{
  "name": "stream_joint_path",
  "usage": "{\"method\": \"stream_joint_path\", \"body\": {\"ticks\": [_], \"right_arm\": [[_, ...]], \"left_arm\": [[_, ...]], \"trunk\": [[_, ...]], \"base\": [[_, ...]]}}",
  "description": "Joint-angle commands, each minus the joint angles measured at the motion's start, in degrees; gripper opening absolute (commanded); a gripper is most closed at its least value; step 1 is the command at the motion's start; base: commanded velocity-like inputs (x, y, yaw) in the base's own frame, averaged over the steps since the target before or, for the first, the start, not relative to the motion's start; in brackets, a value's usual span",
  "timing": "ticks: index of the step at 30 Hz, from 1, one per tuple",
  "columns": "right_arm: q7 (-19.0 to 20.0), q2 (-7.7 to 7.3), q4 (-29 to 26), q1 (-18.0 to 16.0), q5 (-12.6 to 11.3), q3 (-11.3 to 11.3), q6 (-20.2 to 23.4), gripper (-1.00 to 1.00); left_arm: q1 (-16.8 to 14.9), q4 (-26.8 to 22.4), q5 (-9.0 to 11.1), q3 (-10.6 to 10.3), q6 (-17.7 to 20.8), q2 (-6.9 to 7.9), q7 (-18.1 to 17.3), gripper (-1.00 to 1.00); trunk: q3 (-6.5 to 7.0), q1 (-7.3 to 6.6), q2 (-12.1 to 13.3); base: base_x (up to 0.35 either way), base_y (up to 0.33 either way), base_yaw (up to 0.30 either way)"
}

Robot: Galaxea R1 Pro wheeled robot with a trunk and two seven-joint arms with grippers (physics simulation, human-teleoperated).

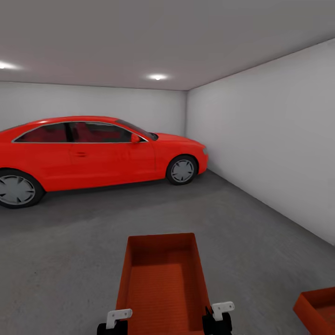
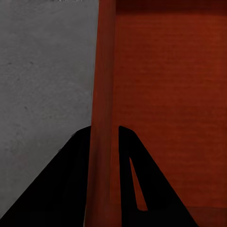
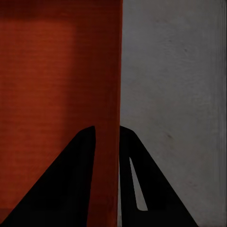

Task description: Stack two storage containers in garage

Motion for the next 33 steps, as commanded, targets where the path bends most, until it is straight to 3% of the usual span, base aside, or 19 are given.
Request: {"method": "stream_joint_path", "body": {"ticks": [1,8,33], "right_arm": [[-0.6,-0.01,0.0,-0.1,0.6,0.3,0.0,-1.00],[-0.6,-0.01,0.0,-0.1,0.6,0.3,-0.1,-1.00],[-0.7,-0.01,0.0,-0.1,0.6,0.2,-0.1,-1.00]], "left_arm": [[0.0,0.1,1.0,-0.8,-0.4,0.58,0.8,-1.00],[0.0,0.0,0.8,-0.9,-0.4,0.51,0.9,-1.00],[0.0,0.1,0.9,-0.8,-0.4,0.54,0.8,-1.00]], "trunk": [[-0.08,0.01,-0.1],[-0.08,0.01,-0.1],[-0.08,0.01,-0.1]], "base": [[0.010,0.019,-0.275],[0.100,0.006,-0.275],[0.295,0.000,-0.275]]}}
